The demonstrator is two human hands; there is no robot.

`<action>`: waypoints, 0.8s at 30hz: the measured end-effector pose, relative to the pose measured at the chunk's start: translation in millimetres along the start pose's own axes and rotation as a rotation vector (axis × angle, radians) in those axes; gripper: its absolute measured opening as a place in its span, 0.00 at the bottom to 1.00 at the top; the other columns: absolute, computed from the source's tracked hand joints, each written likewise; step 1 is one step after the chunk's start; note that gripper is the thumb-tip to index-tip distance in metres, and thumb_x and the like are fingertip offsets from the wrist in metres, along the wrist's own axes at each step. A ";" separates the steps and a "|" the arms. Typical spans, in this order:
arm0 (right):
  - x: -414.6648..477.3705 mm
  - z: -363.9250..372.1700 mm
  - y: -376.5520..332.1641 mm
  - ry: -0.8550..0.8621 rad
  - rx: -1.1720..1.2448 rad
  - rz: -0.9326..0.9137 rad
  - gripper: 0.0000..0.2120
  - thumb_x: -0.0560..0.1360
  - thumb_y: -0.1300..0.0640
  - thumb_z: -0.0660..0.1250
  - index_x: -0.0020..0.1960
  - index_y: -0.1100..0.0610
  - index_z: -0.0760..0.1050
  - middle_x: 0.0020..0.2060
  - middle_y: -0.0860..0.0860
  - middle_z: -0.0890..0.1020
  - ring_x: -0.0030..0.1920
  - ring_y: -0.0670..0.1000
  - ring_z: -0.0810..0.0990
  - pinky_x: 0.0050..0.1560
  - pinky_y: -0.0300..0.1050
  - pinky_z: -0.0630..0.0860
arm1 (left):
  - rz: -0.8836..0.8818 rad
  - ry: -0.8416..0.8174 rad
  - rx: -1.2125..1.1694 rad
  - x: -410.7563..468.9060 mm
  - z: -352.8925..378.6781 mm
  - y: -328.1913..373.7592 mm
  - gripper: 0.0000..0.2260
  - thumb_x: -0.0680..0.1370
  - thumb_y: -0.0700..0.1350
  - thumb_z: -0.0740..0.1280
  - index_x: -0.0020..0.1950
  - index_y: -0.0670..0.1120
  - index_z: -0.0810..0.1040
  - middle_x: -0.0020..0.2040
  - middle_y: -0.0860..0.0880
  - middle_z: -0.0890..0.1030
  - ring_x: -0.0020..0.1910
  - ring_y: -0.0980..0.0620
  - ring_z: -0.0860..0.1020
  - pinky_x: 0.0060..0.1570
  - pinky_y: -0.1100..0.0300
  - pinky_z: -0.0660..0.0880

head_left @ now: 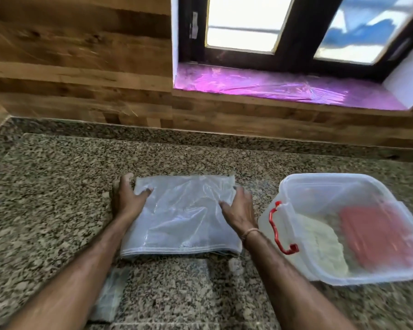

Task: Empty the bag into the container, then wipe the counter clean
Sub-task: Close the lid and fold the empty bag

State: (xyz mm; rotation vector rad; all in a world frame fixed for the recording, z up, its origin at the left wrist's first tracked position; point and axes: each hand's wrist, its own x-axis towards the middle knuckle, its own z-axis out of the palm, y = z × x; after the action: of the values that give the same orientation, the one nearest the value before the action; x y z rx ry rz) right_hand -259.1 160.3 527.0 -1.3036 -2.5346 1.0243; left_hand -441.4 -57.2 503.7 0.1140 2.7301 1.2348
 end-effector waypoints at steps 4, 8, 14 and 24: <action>-1.6 -46.4 -34.7 0.128 0.191 -0.212 0.27 0.77 0.50 0.70 0.73 0.55 0.67 0.65 0.56 0.71 0.62 0.56 0.75 0.63 0.52 0.75 | 0.165 0.017 -0.076 -17.9 5.4 72.1 0.28 0.75 0.58 0.75 0.71 0.50 0.72 0.68 0.43 0.72 0.66 0.43 0.72 0.61 0.45 0.75; -8.1 -116.5 -45.3 0.207 0.399 -0.352 0.22 0.78 0.51 0.71 0.70 0.55 0.72 0.62 0.55 0.74 0.60 0.54 0.78 0.63 0.49 0.76 | 0.300 0.019 -0.172 -58.3 19.9 143.9 0.27 0.75 0.57 0.75 0.70 0.49 0.73 0.67 0.44 0.73 0.67 0.45 0.73 0.65 0.46 0.73; -4.4 -241.7 44.9 0.322 0.451 -0.431 0.21 0.77 0.48 0.71 0.68 0.52 0.73 0.61 0.54 0.76 0.58 0.54 0.79 0.62 0.56 0.78 | 0.446 0.084 -0.118 -162.4 69.3 235.3 0.24 0.76 0.57 0.74 0.68 0.49 0.76 0.65 0.44 0.77 0.64 0.45 0.76 0.62 0.51 0.74; 23.1 -386.3 286.7 0.369 0.235 -0.166 0.21 0.77 0.44 0.71 0.65 0.54 0.75 0.59 0.56 0.79 0.58 0.58 0.79 0.54 0.47 0.74 | 0.437 -0.125 -0.013 -341.6 245.9 349.2 0.27 0.75 0.60 0.73 0.69 0.47 0.76 0.65 0.45 0.79 0.66 0.44 0.76 0.65 0.48 0.74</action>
State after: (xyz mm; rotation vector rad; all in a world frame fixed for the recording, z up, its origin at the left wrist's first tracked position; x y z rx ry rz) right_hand 70.0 492.5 642.5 -1.0818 -2.1349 0.9158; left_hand -61.1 311.7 639.4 0.7935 2.6691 1.2862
